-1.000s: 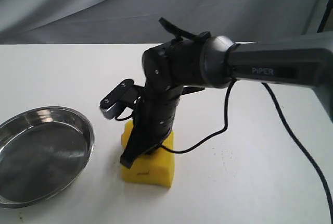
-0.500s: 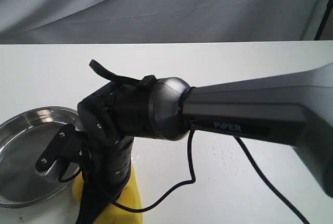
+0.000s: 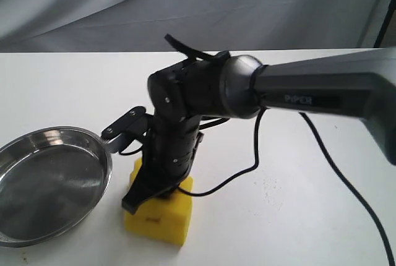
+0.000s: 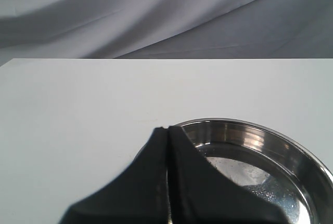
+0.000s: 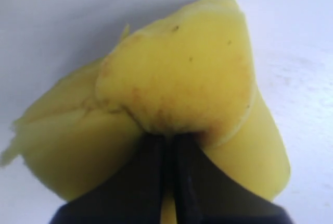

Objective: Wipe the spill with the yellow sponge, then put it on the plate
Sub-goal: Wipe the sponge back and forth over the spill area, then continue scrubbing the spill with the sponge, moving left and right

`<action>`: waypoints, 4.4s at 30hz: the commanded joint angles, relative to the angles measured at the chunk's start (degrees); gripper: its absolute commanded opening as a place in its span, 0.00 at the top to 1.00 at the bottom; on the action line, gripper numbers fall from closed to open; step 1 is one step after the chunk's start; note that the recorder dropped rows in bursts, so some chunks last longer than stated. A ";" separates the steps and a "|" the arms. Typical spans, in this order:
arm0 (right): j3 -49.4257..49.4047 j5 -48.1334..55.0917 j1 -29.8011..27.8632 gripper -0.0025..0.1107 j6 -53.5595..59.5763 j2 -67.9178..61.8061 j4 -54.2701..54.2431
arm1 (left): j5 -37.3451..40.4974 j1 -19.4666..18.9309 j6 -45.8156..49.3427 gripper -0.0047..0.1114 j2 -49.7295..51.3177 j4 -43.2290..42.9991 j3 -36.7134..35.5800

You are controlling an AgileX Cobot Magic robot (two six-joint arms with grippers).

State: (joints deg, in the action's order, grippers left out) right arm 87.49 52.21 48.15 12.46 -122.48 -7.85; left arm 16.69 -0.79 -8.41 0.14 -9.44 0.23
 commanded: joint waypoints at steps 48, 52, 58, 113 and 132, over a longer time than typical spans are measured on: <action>-13.35 2.90 -3.62 0.98 -3.32 0.53 4.28 | -0.39 0.24 -0.45 0.96 -0.14 -0.09 -0.23; -13.35 2.05 0.66 0.98 1.76 0.68 -2.16 | -0.39 0.24 -0.45 0.96 -0.14 -0.09 -0.23; -12.36 1.18 5.63 0.98 8.43 1.05 -7.66 | -0.39 0.24 -0.45 0.96 -0.14 -0.09 -0.23; -4.69 4.93 3.98 0.98 7.19 0.91 -5.99 | -0.39 0.24 -0.45 0.96 -0.14 -0.09 -0.23; -2.77 5.45 -15.32 0.98 -0.05 0.91 5.18 | -0.39 0.24 -0.45 0.96 -0.14 -0.09 -0.23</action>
State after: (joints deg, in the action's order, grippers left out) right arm 84.92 54.98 36.67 13.31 -121.18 -6.85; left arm 16.69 -0.79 -8.41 0.14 -9.44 0.23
